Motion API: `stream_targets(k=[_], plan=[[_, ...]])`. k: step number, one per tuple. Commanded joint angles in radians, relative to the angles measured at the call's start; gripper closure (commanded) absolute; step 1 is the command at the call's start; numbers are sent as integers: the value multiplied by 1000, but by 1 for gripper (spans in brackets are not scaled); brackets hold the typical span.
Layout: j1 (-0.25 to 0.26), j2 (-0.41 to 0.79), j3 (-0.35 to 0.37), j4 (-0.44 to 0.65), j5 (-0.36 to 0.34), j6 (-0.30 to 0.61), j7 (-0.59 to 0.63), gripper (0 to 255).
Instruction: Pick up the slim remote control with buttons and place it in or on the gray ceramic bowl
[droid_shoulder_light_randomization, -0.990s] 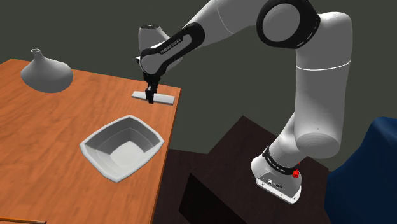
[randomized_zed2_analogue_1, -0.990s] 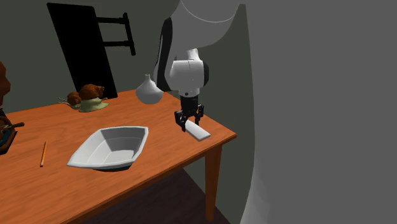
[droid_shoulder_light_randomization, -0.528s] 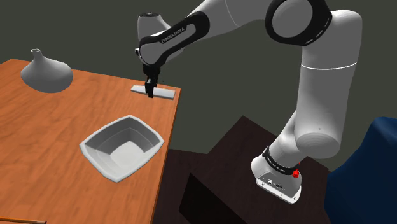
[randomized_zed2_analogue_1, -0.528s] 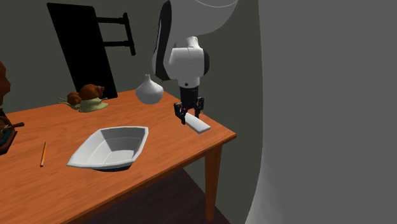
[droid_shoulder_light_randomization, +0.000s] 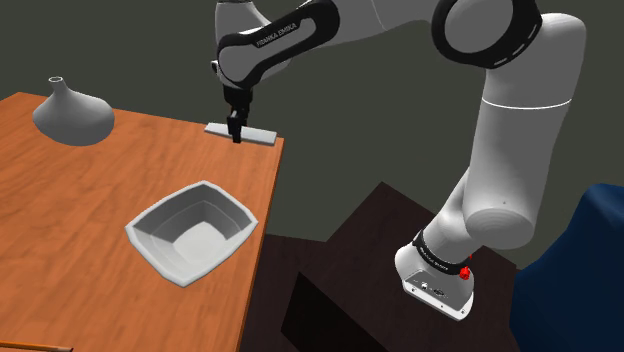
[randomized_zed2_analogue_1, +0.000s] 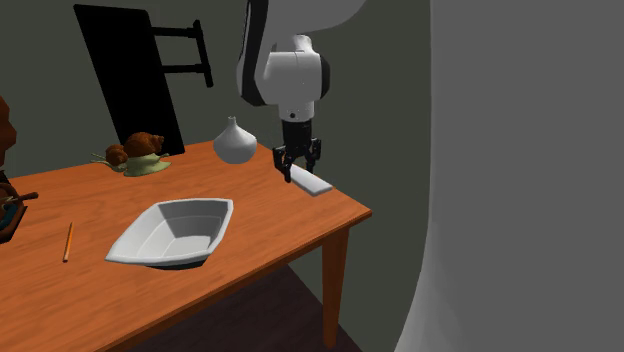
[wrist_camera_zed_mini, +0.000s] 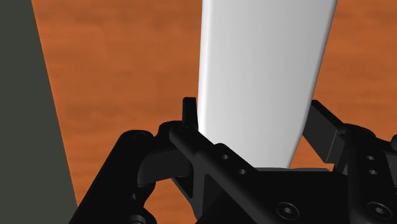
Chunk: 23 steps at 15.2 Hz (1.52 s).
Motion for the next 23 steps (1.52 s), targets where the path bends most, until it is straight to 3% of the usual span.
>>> stream_targets(k=[1,8,15,23], plan=[[1,-11,1,10,1,-21,1,255],[0,-48,2,45,3,-94,-1,255],[94,-129,50,-73,-8,-59,146,255],[203,-173,114,-135,-19,-44,325,255]])
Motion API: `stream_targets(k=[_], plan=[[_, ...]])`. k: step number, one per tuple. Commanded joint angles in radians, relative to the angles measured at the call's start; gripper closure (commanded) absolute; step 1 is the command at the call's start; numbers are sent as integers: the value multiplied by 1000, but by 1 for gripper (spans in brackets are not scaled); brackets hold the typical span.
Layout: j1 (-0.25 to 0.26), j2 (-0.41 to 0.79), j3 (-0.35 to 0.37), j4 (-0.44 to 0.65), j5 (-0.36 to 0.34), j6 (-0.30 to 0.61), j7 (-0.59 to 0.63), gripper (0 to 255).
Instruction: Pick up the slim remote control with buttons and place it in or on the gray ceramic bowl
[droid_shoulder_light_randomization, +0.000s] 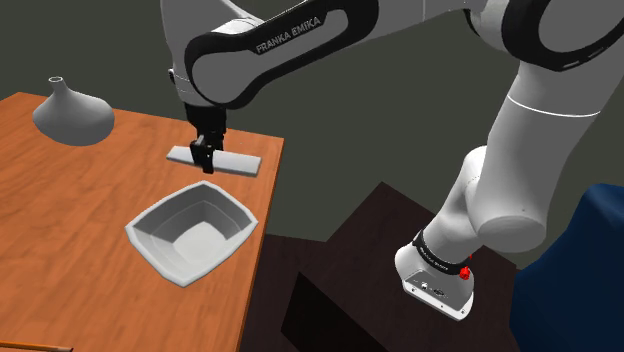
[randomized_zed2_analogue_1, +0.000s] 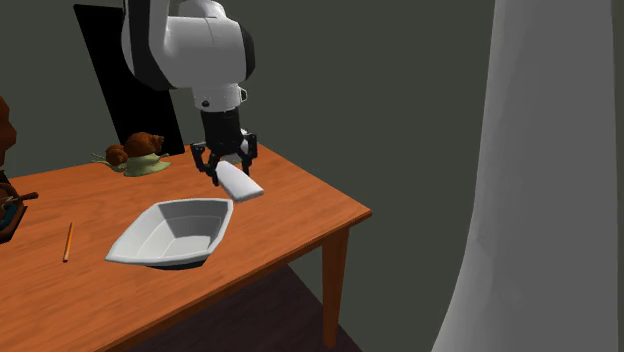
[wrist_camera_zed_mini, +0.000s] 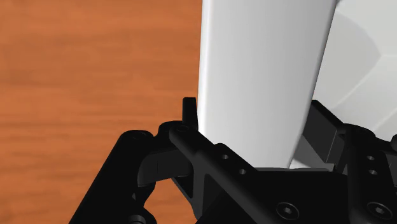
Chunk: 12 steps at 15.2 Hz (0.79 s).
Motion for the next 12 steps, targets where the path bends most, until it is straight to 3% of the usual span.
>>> stream_targets(k=[1,9,12], plan=[[28,-9,17,-13,-3,3,48,255],[141,8,82,9,-23,-7,234,255],[142,26,80,-8,-29,28,238,255]])
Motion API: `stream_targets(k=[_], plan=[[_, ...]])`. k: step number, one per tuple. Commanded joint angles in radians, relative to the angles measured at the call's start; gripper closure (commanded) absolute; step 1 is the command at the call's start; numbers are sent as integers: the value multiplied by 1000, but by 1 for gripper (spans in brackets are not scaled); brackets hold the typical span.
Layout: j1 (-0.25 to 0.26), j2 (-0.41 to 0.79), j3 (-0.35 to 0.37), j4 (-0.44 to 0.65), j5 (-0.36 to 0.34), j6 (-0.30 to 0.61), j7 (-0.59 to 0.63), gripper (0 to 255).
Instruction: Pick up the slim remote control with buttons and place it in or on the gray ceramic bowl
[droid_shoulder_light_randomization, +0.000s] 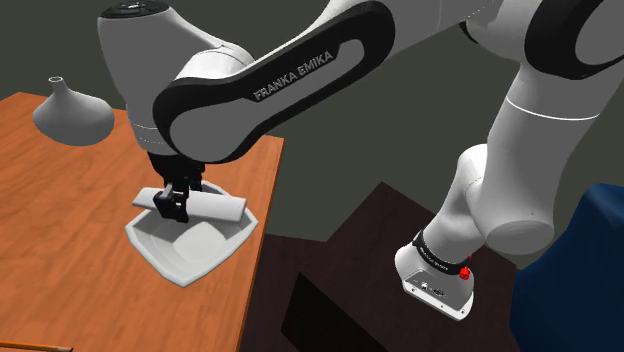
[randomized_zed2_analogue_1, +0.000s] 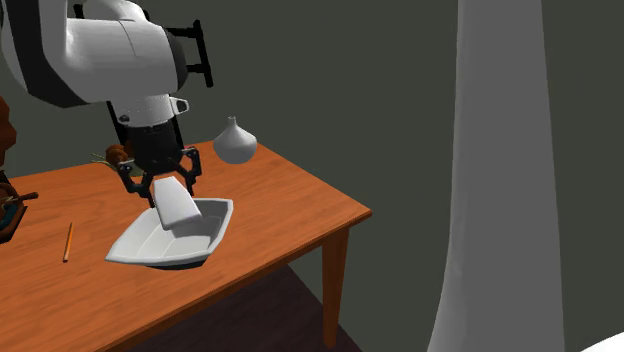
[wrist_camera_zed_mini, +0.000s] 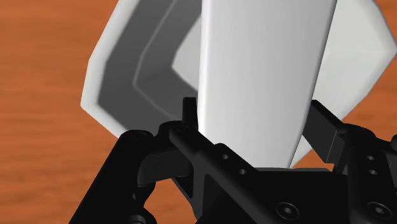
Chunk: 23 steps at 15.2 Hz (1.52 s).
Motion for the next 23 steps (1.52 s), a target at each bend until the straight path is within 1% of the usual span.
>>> stream_targets(k=[1,11,18,19,23], plan=[[3,15,0,-6,-5,21,7,255],[10,87,-10,-46,-30,132,23,255],[10,87,-10,-46,-30,132,23,255],[10,87,-10,-46,-30,131,23,0],[10,88,-10,-45,-30,131,23,0]])
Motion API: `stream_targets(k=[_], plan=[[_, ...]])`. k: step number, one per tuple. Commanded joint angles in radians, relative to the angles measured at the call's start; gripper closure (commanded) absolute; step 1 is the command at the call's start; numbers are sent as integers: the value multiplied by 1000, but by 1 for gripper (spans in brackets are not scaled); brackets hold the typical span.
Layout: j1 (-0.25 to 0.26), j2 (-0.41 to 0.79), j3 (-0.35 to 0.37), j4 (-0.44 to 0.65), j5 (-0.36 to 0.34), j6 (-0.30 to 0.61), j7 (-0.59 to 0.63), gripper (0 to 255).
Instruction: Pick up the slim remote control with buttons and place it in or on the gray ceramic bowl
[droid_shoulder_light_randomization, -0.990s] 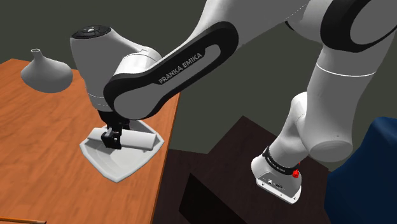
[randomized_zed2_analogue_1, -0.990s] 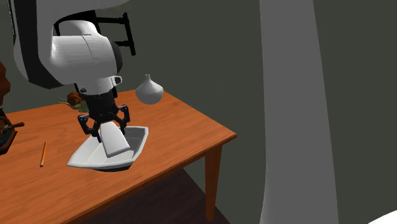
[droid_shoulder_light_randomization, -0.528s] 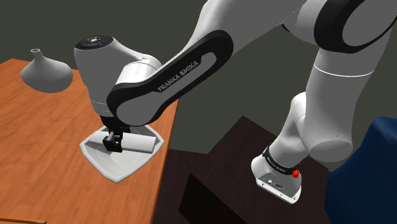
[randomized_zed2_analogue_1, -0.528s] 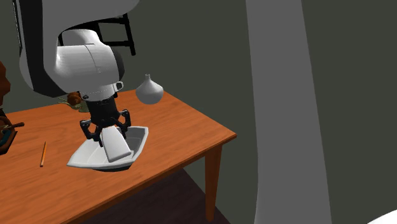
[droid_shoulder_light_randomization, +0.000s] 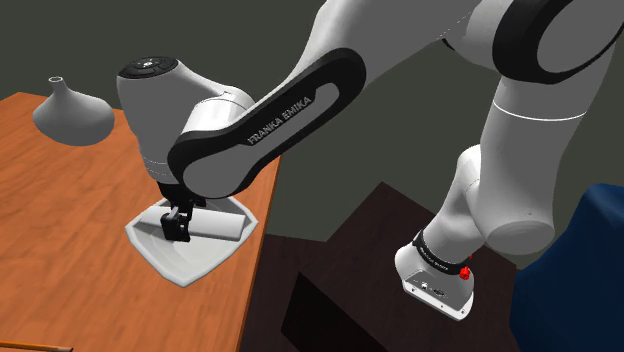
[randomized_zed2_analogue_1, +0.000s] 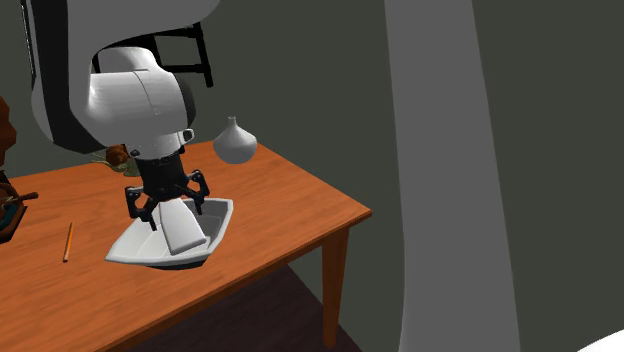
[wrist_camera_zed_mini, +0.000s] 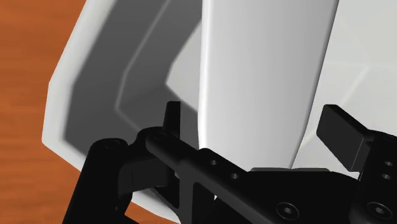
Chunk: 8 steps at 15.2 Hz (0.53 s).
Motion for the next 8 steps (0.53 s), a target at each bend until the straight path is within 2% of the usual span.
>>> stream_targets(k=[1,5,8], plan=[[0,0,0,-1,0,1,0,0],[-6,-70,10,39,23,-107,-15,0],[-6,-70,10,39,23,-107,-15,0]])
